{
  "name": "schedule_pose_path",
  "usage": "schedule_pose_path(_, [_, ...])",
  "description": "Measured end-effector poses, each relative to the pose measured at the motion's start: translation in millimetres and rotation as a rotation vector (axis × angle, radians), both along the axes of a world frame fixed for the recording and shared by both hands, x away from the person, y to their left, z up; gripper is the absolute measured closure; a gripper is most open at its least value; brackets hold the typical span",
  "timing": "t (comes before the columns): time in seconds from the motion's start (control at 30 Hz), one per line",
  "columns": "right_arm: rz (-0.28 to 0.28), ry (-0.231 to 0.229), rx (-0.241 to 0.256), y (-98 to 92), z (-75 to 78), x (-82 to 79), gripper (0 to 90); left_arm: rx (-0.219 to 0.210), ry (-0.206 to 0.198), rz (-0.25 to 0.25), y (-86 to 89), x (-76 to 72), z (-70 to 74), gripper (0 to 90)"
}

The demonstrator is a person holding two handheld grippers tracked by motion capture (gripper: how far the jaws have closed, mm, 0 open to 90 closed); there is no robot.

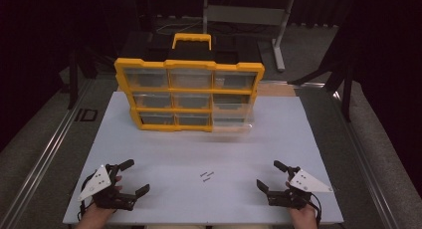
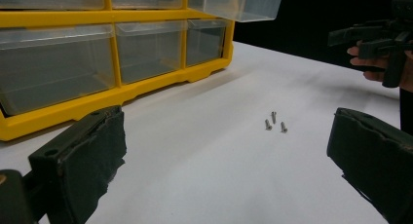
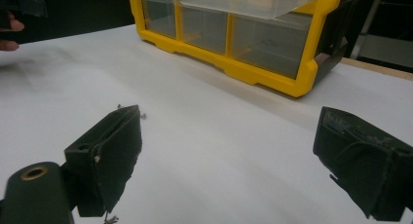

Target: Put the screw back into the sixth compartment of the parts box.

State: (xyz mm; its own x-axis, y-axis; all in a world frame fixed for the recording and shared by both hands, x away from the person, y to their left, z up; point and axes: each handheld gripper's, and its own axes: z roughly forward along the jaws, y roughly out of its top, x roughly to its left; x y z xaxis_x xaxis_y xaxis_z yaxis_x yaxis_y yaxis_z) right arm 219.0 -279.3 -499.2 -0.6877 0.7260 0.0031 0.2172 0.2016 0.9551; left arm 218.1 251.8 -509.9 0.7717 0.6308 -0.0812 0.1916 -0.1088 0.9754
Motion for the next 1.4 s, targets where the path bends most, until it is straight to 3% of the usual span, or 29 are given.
schedule_pose_path(0.5, [0.023,-0.003,-0.001,1.6,0.4,-2.3,10.5,-0.013,0.001,0.026,0.4,0.4,1.8,1.4])
schedule_pose_path(0.63, [0.022,-0.005,0.005,0.9,1.3,-3.1,10.5,-0.041,0.001,0.035,-1.0,-2.0,5.9,1.4])
schedule_pose_path(0.8, [0.025,-0.012,0.003,1.9,2.1,-4.4,10.5,-0.098,0.005,0.022,-4.6,-7.1,21.7,1.4])
schedule_pose_path(0.9, [0.021,-0.014,0.013,1.6,3.2,-4.1,10.5,-0.095,-0.004,0.018,-7.9,-10.1,35.0,1.4])
schedule_pose_path(0.97, [0.021,-0.015,0.018,1.3,3.4,-4.2,10.5,-0.104,0.02,0.008,-9.0,-9.5,43.3,1.4])
schedule_pose_path(1.03, [0.017,-0.011,0.016,1.2,3.2,-4.6,10.5,-0.113,0.028,0.008,-9.8,-6.9,49.5,1.4])
schedule_pose_path(1.2, [0.011,-0.013,0.02,0.7,3.2,-4.0,10.6,-0.113,-0.002,-0.007,-17.3,2.1,62.3,1.4])
schedule_pose_path(1.4, [0.011,-0.017,0.02,0.8,3.5,-4.2,10.5,-0.098,0.006,-0.027,-30.6,17.0,71.0,1.4])
